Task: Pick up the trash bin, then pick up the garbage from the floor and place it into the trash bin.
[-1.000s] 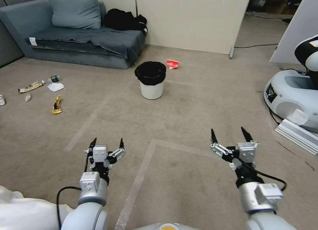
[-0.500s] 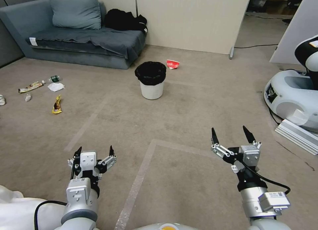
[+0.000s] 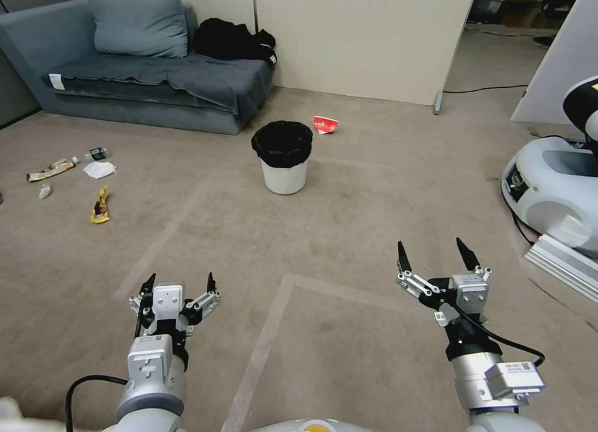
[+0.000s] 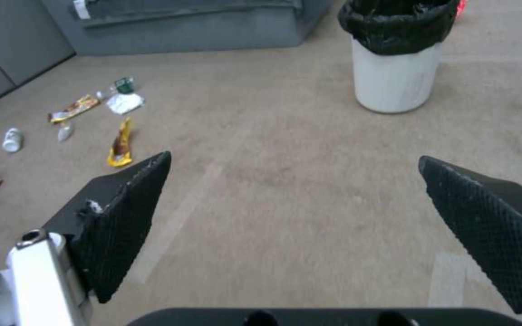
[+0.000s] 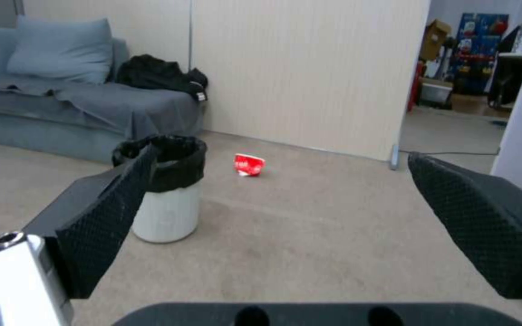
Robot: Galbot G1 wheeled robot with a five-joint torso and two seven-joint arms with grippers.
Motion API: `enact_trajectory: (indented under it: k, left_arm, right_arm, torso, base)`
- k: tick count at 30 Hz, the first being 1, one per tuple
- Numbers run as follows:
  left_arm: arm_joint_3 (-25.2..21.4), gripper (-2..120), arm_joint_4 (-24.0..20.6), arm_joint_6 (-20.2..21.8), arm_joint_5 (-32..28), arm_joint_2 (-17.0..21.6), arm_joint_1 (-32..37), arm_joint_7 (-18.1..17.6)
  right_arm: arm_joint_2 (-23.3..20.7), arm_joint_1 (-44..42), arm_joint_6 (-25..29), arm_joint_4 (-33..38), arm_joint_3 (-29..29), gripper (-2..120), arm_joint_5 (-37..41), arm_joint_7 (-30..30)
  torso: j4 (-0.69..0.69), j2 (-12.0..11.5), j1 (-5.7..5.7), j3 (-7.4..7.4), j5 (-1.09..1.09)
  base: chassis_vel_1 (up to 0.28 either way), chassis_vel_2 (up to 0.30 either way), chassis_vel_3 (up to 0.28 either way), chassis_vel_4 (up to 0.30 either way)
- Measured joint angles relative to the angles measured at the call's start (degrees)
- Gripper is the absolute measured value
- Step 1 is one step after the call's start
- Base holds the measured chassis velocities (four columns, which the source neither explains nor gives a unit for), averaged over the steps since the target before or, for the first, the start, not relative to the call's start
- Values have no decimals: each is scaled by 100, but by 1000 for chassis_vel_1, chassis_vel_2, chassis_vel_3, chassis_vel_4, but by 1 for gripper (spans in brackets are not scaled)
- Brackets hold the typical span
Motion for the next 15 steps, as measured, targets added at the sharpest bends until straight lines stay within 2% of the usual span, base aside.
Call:
enact_trajectory:
  k: [6,11,13,15]
  left_arm:
    - [1,100,9,-9,8,0,-1,13]
    - [1,100,15,-47,44,-20,1,34]
    - [1,100,14,-48,53,-26,-2,57]
    - [-21,100,16,-48,56,-28,-8,95]
  right_arm:
    - [-2,2,-1,-2,7,100,3,1]
    - [-2,4,0,-29,9,100,9,7]
    - [-4,5,0,-33,5,100,9,10]
    - [-3,5,-1,-47,1,100,9,12]
  torso:
    - [-1,0,0,0,-1]
    - [-1,-1,0,1,-3]
    - [0,0,0,0,4]
    - [-1,0,0,1,-5]
  base:
    - [-267,247,262,-262]
    - [-317,337,316,-315]
    - [-348,374,331,-347]
    - [-325,347,351,-327]
